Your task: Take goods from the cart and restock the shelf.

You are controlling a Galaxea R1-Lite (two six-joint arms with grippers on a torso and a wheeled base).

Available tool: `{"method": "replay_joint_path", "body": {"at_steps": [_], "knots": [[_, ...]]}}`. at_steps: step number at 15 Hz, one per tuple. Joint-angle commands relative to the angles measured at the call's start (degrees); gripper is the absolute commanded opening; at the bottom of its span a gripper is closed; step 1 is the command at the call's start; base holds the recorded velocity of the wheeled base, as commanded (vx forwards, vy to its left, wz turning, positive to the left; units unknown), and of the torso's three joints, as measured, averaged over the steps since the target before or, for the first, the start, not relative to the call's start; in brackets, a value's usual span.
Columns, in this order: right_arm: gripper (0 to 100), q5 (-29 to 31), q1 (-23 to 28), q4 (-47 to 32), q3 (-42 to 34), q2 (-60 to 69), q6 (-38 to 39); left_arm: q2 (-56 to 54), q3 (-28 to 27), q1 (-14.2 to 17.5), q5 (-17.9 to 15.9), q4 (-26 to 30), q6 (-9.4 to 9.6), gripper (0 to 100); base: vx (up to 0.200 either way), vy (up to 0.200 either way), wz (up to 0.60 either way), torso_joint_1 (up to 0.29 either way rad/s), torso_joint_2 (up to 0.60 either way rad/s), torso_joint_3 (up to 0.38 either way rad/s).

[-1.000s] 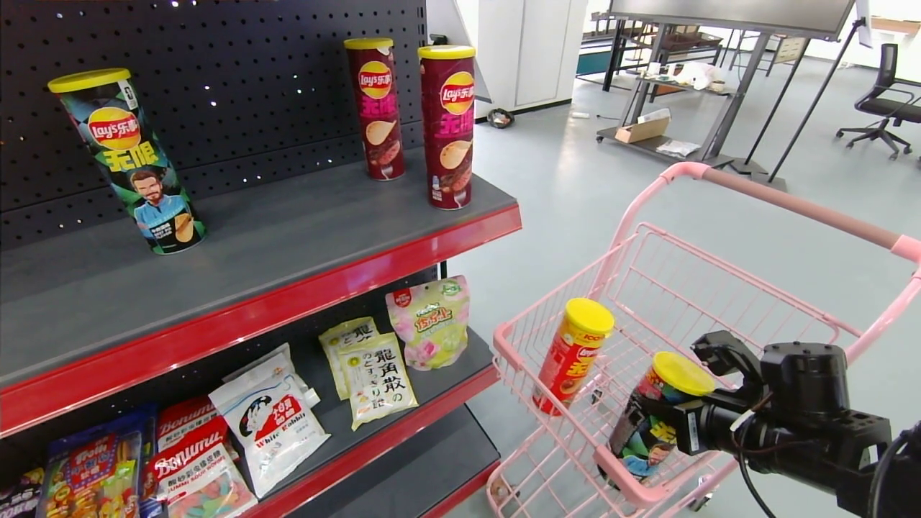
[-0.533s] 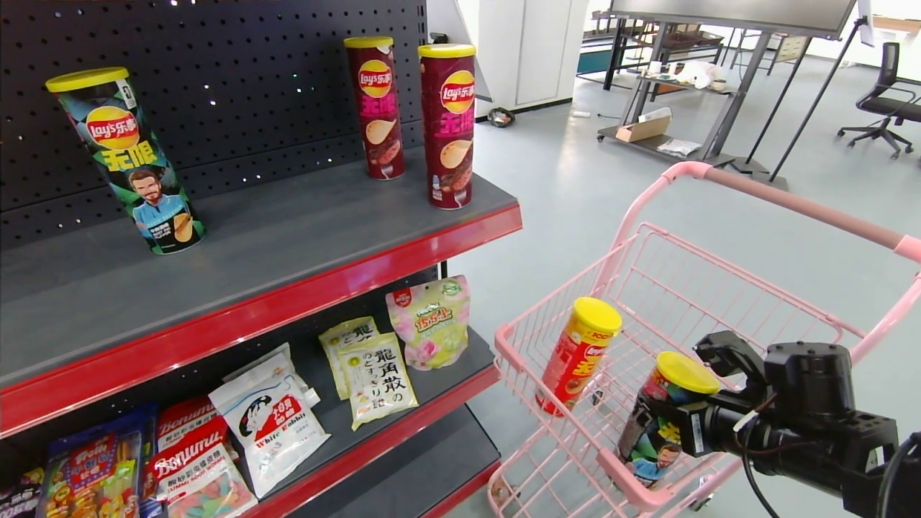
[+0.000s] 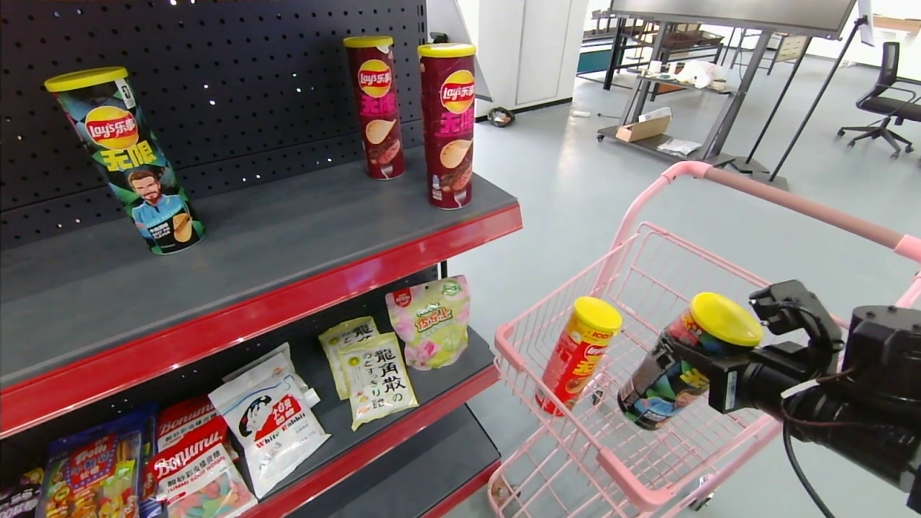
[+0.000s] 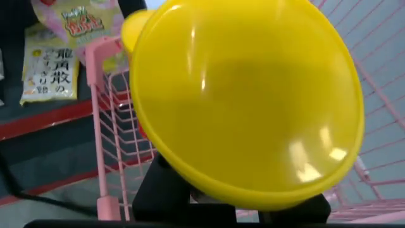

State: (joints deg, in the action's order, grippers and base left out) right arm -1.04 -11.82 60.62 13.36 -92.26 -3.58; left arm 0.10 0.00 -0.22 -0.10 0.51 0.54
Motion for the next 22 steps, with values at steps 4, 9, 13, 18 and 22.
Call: {"method": "replay_joint_path", "body": {"at_steps": [4, 9, 13, 18, 22], "knots": [[0, 6.92, -0.74, -1.91, 1.32, 16.85, -3.97, -0.01, -0.09, -0.04, 0.01, 0.02, -0.01, 100, 0.000, 0.000, 0.00, 0.000, 0.00, 0.000], [0, 7.72, -0.04, -37.95, 17.14, 37.68, -5.56, -0.01, 0.00, -0.04, 0.01, 0.02, -0.01, 100, 0.000, 0.000, 0.00, 0.000, 0.00, 0.000], [0, 7.63, 1.01, -76.09, 24.70, 57.54, -2.30, -0.01, 0.00, 0.04, 0.01, 0.02, -0.01, 100, 0.000, 0.000, 0.00, 0.000, 0.00, 0.000], [0, 8.24, 3.21, -82.77, 22.15, 65.28, -1.25, -0.01, 0.00, -0.04, 0.01, 0.02, -0.01, 100, 0.000, 0.000, 0.00, 0.000, 0.00, 0.000], [0, 8.33, 3.30, -82.68, 21.53, 66.42, -1.34, -0.01, 0.00, 0.04, 0.01, 0.02, -0.10, 100, 0.000, 0.000, 0.00, 0.000, 0.00, 0.000]]}}
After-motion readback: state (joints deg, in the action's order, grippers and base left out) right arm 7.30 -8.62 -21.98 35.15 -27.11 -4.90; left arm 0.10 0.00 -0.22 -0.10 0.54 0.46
